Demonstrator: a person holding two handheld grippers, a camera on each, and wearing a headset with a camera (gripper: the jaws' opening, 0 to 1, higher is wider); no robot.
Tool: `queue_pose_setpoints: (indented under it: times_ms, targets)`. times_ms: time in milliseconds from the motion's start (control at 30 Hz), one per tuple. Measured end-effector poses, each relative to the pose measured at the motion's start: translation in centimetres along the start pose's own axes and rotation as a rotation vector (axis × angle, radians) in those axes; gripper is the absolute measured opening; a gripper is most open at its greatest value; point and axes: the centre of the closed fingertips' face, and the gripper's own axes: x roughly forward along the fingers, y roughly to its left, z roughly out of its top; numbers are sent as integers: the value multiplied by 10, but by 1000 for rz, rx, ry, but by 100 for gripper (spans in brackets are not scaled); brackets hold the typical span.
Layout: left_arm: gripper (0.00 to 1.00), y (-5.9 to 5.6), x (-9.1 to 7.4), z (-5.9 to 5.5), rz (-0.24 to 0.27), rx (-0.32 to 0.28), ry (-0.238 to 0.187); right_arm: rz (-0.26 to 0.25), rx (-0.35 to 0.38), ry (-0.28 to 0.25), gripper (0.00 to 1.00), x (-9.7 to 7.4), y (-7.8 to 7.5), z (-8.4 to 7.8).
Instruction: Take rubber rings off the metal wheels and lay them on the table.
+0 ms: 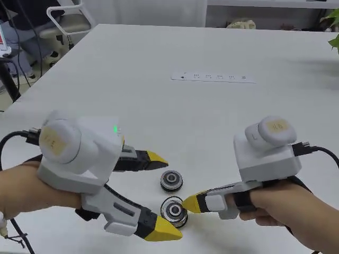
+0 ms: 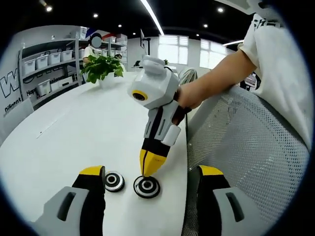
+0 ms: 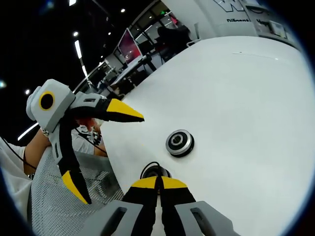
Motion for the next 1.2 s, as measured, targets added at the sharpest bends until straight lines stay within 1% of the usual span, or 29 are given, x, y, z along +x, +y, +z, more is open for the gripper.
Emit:
queue_pose_setpoints:
  times_ms: [33,133,167,267,400,500,600,767,867,1033,1200]
  targets:
    - [77,0,-3,6,10,7,-16,-2,0,0,0,0,0,0]
    - [79,-4,-9,12,12,2,-24,-1,2,-6,0,-1,0,2]
    - [79,-5,-10,12,14,4,-23,-1,3,-8,0,-1,0,2]
    - [83,-3,-20,11,55,33,-8,-3,3,-16,0,-3,0,5]
    - [85,-1,-32,11,88,17,-11,-2,5,-26,0,-5,-1,8]
    - [87,0,-44,11,129,4,-27,-2,5,-40,0,-7,0,12]
    - [89,0,-53,9,160,-8,-28,-3,8,-57,0,-10,-1,16]
    - [90,2,-69,-2,225,-46,-23,-1,15,-86,0,-14,1,22]
    - [90,1,-73,-6,236,-64,-22,1,13,-98,0,-17,4,25]
    - [91,-3,-79,-22,259,-102,-5,4,11,-121,0,-20,6,30]
    - [91,-6,-76,-34,277,-126,8,14,23,-149,0,-24,7,36]
